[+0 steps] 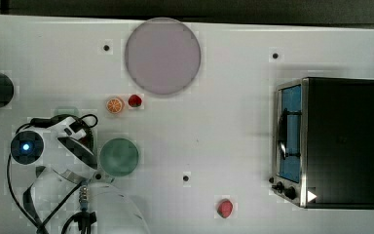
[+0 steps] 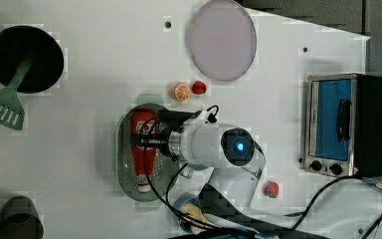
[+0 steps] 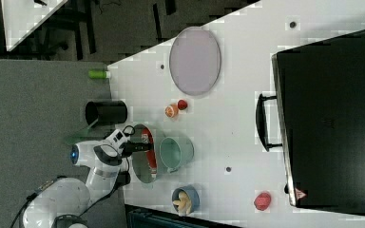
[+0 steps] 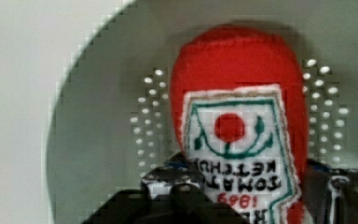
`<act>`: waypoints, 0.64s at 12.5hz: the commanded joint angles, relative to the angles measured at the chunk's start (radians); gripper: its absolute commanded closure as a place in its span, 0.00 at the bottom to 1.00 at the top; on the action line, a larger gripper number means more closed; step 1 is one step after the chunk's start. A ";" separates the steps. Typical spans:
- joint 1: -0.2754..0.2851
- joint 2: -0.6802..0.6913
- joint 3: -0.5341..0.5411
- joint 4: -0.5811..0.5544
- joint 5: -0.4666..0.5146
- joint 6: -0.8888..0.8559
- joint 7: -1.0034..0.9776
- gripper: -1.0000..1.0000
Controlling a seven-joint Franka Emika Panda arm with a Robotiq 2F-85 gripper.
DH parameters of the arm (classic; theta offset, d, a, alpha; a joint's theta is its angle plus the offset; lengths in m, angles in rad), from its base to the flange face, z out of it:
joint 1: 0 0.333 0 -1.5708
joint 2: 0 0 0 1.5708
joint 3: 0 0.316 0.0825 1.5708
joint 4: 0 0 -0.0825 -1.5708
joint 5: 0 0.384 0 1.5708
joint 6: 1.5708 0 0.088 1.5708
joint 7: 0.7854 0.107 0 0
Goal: Pick ketchup from strainer and place it on the table
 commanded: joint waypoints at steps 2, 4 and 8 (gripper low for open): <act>0.012 -0.175 0.060 0.012 0.060 -0.103 0.051 0.40; -0.006 -0.269 0.084 0.026 0.164 -0.201 0.049 0.40; -0.065 -0.417 0.072 0.099 0.370 -0.351 -0.037 0.40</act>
